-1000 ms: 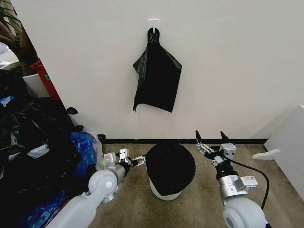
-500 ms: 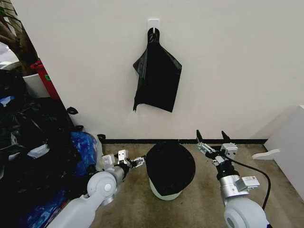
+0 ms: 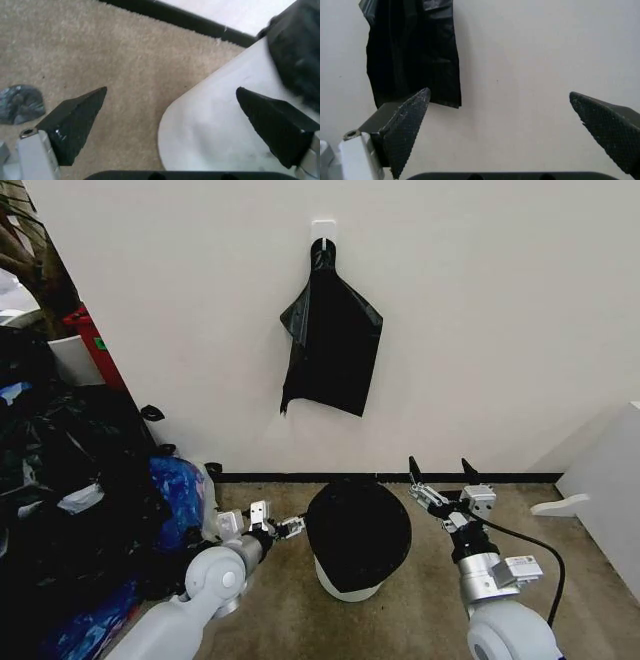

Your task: Place the garbage bag over the trash bin.

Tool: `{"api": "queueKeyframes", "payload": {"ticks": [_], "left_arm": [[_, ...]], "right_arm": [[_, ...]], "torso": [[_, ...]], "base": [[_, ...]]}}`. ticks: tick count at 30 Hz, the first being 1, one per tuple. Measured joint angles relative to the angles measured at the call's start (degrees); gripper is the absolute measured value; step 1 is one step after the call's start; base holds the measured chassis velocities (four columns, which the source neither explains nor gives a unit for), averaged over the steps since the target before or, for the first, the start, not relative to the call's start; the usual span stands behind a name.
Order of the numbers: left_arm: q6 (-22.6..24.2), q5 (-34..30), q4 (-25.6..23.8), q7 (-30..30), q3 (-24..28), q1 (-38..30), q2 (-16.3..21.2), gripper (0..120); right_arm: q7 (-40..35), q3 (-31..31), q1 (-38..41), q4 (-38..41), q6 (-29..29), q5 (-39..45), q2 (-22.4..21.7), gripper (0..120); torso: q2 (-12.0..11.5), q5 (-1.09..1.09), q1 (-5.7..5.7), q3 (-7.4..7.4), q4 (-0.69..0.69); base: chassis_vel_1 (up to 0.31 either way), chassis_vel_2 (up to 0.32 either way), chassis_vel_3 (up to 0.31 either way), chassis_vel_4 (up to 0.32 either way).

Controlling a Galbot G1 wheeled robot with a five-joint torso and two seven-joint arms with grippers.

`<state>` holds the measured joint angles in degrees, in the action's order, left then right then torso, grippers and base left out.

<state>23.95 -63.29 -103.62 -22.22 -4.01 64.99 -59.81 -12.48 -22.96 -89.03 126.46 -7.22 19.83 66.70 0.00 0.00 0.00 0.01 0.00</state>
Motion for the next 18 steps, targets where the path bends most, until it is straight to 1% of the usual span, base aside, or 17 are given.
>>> {"api": "queueKeyframes", "payload": {"ticks": [4, 7, 8, 11, 14, 15, 16, 17, 18], "left_arm": [[-0.1, 0.3, 0.1, 0.0, -0.1, 0.3, 0.1, 100], [-1.3, 0.4, -3.0, -0.2, -1.2, 1.4, 0.8, 100], [-1.3, 0.4, -3.0, -0.2, -1.2, 1.4, 0.8, 100], [-3.3, 2.0, -7.4, 0.4, -2.0, 3.9, 2.0, 100], [-5.5, 6.5, -11.0, 2.3, -2.6, 6.7, 3.1, 100], [-7.6, 10.7, -12.9, 4.2, -3.1, 8.5, 3.7, 100], [-7.6, 10.7, -12.9, 4.2, -3.1, 8.5, 3.7, 100], [-9.3, 14.3, -14.3, 5.7, -4.1, 9.9, 4.2, 100], [-13.8, 24.7, -17.3, 12.1, -9.2, 14.1, 4.6, 100]], "right_arm": [[0.0, 0.0, 0.2, 0.0, 0.0, 0.0, 0.0, 100], [0.0, -0.2, 0.1, 0.4, 0.0, 0.0, 0.0, 100], [0.0, -0.2, 0.1, 0.4, 0.0, 0.0, 0.0, 100], [0.1, -0.5, 0.0, 1.2, 0.2, 0.2, 0.2, 100], [0.3, -0.8, 0.0, 1.4, 0.8, 0.5, 0.6, 100], [0.7, -1.0, -0.1, 1.4, 1.4, 0.7, 0.8, 100], [0.7, -1.0, -0.1, 1.4, 1.4, 0.7, 0.8, 100], [1.2, -1.2, -0.2, 1.5, 2.1, 1.0, 1.1, 100], [2.3, -1.6, -0.7, 2.5, 5.7, 2.9, 2.0, 100]], "torso": [[0.0, 0.00, 0.00, 0.00, 0.00], [0.0, 0.00, 0.00, 0.00, 0.00], [0.0, 0.00, 0.00, 0.00, 0.00], [0.0, 0.01, 0.00, 0.00, -0.01], [0.0, 0.01, 0.00, -0.01, 0.00], [0.0, 0.00, 0.00, -0.01, 0.01], [0.0, 0.00, 0.00, -0.01, 0.01], [0.0, -0.01, 0.00, -0.01, 0.00], [0.0, 0.01, 0.00, -0.01, 0.00]], "base": [[0.000, 0.000, 0.000, 0.000], [0.000, 0.000, 0.000, 0.000], [0.000, 0.000, 0.000, 0.000], [0.000, 0.000, 0.000, 0.000], [0.000, 0.000, 0.000, 0.000], [0.000, 0.000, 0.000, 0.000], [0.000, 0.000, 0.000, 0.000], [0.000, 0.000, 0.000, 0.000], [0.000, 0.000, 0.000, 0.000]]}}
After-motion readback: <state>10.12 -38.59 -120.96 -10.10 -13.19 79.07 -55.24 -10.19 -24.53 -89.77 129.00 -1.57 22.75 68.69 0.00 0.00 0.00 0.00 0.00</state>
